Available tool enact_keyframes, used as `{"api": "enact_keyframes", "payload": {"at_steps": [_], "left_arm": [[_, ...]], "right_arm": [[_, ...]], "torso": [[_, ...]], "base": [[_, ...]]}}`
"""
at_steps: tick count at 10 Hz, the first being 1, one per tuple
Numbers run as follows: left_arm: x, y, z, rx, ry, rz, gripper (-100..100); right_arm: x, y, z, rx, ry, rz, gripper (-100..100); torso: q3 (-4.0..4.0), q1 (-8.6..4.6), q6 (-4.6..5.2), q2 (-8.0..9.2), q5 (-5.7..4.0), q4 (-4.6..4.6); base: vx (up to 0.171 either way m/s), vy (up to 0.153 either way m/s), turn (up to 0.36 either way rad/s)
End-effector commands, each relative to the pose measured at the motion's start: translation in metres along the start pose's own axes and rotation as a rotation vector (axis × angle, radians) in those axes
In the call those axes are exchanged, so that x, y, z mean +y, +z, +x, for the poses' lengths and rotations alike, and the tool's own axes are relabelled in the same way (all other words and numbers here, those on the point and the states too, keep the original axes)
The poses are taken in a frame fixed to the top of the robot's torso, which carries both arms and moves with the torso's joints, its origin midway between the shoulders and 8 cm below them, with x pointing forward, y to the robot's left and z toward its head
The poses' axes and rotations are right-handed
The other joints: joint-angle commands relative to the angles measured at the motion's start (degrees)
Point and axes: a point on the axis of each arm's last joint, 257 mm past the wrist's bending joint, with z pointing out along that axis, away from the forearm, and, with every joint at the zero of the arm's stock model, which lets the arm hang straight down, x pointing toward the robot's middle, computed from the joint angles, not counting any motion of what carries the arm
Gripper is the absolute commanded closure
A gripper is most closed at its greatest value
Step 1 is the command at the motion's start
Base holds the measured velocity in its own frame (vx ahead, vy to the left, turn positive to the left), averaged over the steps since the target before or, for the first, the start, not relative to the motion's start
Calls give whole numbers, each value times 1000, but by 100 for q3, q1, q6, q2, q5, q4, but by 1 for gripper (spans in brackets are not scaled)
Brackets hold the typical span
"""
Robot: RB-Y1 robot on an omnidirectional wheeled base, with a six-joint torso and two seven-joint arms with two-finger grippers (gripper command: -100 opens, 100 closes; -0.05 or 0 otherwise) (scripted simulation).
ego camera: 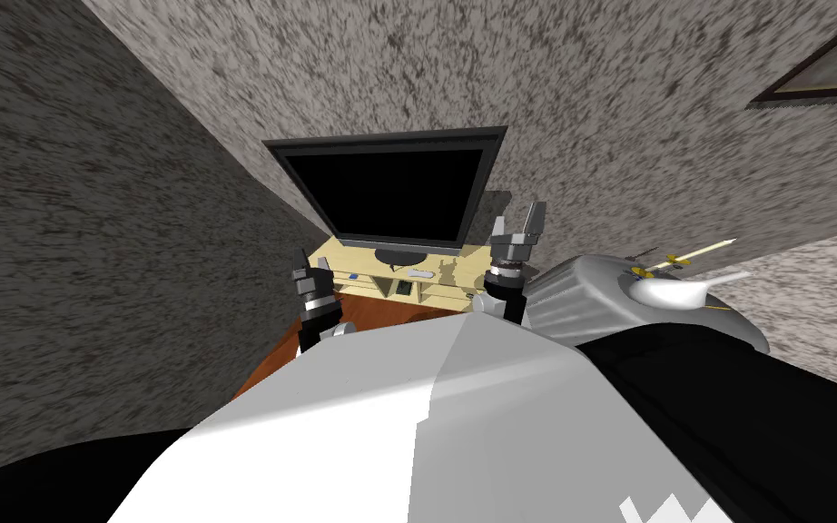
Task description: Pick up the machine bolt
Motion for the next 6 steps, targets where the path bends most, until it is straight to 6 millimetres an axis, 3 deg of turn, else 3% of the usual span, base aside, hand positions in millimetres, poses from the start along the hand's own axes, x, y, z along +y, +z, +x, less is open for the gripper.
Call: {"api": "enact_keyframes", "payload": {"at_steps": [1, 6], "left_arm": [[6, 1, 3, 32, 21, -13, -100], [56, 6, 7, 128, 120, -125, -100]], "right_arm": [[0, 0, 0, 0, 0, 0, 0], [0, 0, 0, 0, 0, 0, 0]], "torso": [[0, 0, 0, 0, 0, 0], [-5, -4, 1, -8, -1, -2]], "base": [[3, -6, -32], [13, -16, -66]]}}
